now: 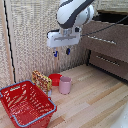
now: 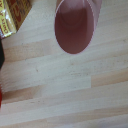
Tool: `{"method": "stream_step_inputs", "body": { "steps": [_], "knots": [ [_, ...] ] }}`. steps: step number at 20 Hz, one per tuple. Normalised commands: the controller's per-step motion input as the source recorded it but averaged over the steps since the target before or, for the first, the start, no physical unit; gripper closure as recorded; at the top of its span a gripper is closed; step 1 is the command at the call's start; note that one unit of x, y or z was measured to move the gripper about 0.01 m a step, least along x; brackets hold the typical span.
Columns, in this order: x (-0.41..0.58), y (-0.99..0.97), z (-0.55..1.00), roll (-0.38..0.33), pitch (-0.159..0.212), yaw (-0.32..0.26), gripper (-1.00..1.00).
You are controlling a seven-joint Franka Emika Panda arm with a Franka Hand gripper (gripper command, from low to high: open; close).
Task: Compassionately, move the pinch receptors towards pink recepticle. Embrace the recepticle delicately and rise accordingly. Progress forward guided by applied tension and move towards the highest section of the storage unit. Place the recepticle delicately and shut the storage unit.
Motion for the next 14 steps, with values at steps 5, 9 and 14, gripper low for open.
{"method": "stream_step_inputs", "body": {
  "steps": [5, 9, 14],
  "knots": [
    [-0.271, 0.00, -0.31, -0.023, -0.002, -0.042, -1.00],
    [-0.327, 0.00, -0.34, -0.033, 0.001, -0.045, -1.00],
    [-0.194, -0.12, -0.32, -0.014, -0.001, -0.046, -1.00]
  ]
}}
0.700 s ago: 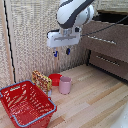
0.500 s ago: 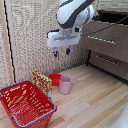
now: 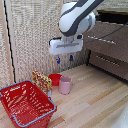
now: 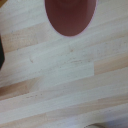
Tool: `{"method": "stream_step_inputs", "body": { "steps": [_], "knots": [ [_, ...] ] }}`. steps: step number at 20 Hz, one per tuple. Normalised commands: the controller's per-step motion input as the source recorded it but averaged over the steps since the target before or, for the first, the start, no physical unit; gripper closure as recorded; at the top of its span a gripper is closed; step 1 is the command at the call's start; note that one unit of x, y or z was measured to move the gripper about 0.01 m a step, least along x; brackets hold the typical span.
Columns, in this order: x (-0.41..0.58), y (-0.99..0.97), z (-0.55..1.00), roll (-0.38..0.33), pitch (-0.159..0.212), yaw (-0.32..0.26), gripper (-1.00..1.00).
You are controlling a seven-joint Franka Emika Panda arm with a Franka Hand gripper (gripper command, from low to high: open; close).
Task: Compassionately, move the pinch receptors towards pink recepticle. Embrace the recepticle delicately and rise accordingly. Progress forward guided by applied tension and move towards the highest section of the storage unit. Place the recepticle delicately and shut the storage unit.
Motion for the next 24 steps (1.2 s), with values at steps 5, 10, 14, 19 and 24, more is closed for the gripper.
{"method": "stream_step_inputs", "body": {
  "steps": [5, 10, 14, 19, 24],
  "knots": [
    [-0.034, -0.40, -0.40, 0.000, -0.014, -0.078, -1.00],
    [-0.048, -0.25, -0.42, -0.003, 0.000, -0.041, -1.00],
    [-0.159, -0.01, -0.38, -0.036, 0.002, -0.008, -1.00],
    [-0.043, 0.00, -0.43, -0.071, -0.008, 0.000, -1.00],
    [-0.077, 0.00, -0.46, -0.096, -0.030, 0.002, -1.00]
  ]
}}
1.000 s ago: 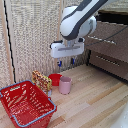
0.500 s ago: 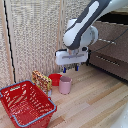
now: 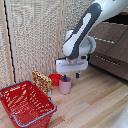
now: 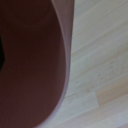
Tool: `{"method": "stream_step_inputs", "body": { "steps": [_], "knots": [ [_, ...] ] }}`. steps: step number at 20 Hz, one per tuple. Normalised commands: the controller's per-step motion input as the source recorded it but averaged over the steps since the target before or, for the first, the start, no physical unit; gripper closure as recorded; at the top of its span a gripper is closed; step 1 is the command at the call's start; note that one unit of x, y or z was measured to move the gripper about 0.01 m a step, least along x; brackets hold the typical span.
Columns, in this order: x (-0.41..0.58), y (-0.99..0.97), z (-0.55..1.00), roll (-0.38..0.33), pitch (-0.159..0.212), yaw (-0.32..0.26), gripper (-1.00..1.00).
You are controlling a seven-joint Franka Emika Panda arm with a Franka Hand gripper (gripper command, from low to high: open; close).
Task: Compassionately, move the pinch receptors towards pink recepticle. Embrace the recepticle delicately and rise accordingly. Progress forward guided by applied tension and move towards the highest section of the storage unit. Place the recepticle delicately and shut the storage unit.
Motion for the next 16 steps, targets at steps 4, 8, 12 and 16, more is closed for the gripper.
{"method": "stream_step_inputs", "body": {
  "steps": [4, 8, 12, 16],
  "knots": [
    [0.000, 0.00, -0.37, -0.070, -0.031, 0.036, 1.00],
    [0.000, 0.01, -0.17, -0.033, 0.000, 0.024, 1.00],
    [0.000, 0.04, -0.05, -0.017, 0.029, 0.007, 1.00],
    [0.021, 0.02, -0.01, -0.007, 0.000, -0.003, 1.00]
  ]
}}
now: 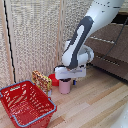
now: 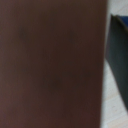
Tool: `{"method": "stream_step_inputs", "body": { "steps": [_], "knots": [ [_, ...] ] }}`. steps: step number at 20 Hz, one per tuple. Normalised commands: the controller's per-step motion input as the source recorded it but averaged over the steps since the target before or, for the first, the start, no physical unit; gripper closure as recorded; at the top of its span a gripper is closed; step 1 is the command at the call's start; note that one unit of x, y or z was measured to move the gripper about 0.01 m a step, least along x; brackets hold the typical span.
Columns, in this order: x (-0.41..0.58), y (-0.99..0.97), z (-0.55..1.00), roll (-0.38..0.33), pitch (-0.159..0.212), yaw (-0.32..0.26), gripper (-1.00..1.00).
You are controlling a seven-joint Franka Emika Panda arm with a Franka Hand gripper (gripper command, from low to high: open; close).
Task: Compassionately, move the pinch receptors towards pink recepticle. Embrace the recepticle delicately and rise accordingly. Progress forward guided by applied tension and move towards the highest section of the storage unit. Place the recepticle delicately and shut the storage unit.
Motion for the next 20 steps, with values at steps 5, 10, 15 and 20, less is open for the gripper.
{"method": "stream_step_inputs", "body": {
  "steps": [5, 10, 15, 20],
  "knots": [
    [0.034, 0.05, 0.08, -0.004, -0.002, -0.013, 1.00],
    [0.175, -0.21, 0.40, 0.014, -0.010, 0.029, 1.00],
    [0.164, -0.27, 0.70, 0.010, -0.003, -0.004, 1.00],
    [0.248, -0.13, 0.86, -0.012, 0.029, -0.002, 1.00]
  ]
}}
